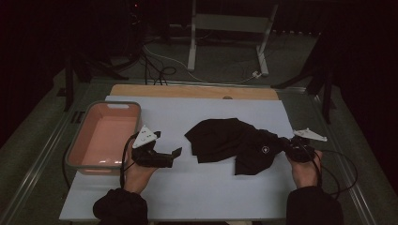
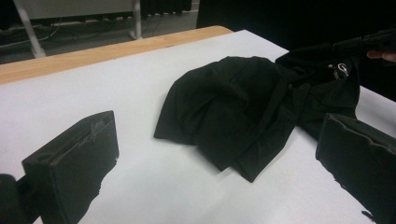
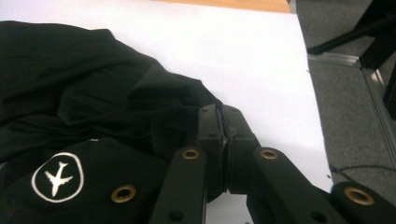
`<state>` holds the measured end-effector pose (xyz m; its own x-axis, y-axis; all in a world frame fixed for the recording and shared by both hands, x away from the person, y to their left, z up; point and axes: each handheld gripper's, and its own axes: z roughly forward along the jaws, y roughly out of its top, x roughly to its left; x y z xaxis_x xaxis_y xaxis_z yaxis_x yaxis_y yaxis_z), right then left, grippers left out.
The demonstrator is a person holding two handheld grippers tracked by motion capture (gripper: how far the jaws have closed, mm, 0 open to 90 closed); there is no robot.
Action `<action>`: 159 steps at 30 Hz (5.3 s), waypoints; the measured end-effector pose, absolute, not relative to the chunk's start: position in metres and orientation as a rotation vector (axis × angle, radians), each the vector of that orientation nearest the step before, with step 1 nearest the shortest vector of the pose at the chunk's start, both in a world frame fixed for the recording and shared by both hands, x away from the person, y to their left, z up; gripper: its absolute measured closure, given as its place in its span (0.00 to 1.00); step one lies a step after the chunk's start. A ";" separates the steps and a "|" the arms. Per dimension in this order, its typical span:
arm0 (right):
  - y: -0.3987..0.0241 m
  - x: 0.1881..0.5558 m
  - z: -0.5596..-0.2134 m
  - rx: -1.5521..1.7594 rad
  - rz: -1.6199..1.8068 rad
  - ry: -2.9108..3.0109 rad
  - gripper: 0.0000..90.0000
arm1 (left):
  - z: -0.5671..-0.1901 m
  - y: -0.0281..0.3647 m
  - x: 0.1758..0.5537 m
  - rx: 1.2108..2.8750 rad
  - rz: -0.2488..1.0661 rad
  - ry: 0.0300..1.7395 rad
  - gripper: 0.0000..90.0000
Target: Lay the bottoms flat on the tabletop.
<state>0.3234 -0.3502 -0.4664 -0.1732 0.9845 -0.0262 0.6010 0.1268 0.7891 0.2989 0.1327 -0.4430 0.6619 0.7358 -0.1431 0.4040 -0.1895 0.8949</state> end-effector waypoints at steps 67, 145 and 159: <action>-0.271 0.278 -0.467 1.316 1.168 2.044 0.29 | -0.468 0.003 0.341 1.987 0.337 0.743 0.00; -0.283 0.280 -0.467 1.383 1.151 1.969 0.26 | -0.487 -0.011 0.351 2.256 0.318 0.832 0.99; -0.264 0.296 -0.482 1.340 1.051 2.067 0.47 | -0.478 0.003 0.344 2.228 0.309 0.840 0.99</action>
<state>0.2963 -0.2639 -0.4817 -0.4201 0.9071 0.0271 0.5565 0.2339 0.7972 0.3438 0.0032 -0.4777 0.7583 0.6513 -0.0281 0.4775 -0.5256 0.7041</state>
